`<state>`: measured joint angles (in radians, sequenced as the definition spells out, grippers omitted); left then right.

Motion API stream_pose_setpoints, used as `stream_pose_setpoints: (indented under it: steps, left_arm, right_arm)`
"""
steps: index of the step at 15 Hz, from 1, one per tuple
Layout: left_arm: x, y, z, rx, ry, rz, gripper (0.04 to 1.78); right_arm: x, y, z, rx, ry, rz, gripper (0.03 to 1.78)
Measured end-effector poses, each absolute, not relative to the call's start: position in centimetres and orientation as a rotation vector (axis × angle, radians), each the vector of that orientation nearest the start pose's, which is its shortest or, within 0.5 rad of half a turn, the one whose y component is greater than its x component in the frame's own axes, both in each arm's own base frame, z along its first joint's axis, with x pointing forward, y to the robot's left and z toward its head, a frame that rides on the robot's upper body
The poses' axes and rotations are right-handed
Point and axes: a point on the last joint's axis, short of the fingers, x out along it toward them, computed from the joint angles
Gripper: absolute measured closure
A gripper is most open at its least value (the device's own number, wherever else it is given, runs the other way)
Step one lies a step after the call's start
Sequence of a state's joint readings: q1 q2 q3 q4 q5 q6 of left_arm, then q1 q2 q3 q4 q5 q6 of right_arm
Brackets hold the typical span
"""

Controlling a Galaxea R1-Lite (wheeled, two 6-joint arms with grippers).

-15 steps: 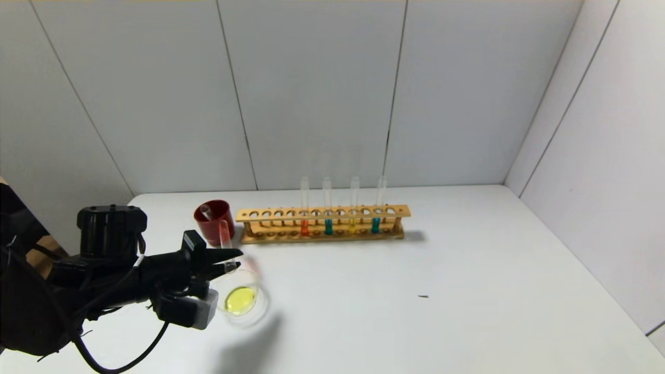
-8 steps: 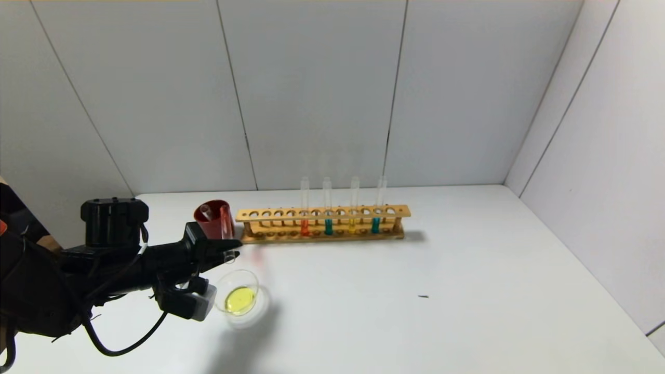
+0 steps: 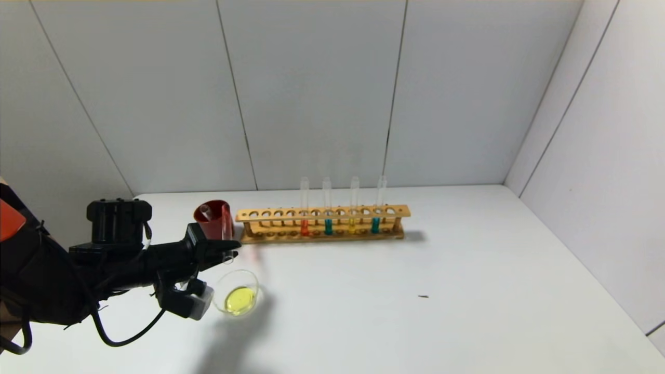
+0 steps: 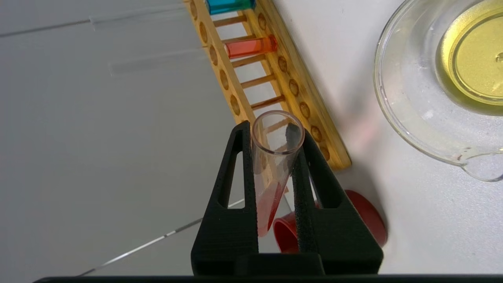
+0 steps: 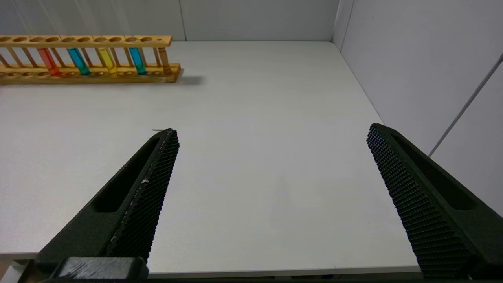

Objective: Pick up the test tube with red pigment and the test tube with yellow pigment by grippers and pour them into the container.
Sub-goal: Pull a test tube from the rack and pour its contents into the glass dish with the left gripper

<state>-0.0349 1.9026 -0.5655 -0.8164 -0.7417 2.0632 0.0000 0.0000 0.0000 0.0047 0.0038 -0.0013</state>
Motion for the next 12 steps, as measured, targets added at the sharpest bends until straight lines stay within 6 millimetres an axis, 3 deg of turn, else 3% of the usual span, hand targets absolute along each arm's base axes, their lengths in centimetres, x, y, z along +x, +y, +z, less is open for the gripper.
stream_pose_setpoints:
  steps: [12]
  left_arm:
    - [29.35,-1.81,8.59,1.832,-0.532,-0.939,1.51]
  right_arm:
    - [-2.28,0.01,7.5,0.0,0.005,0.004,0.06]
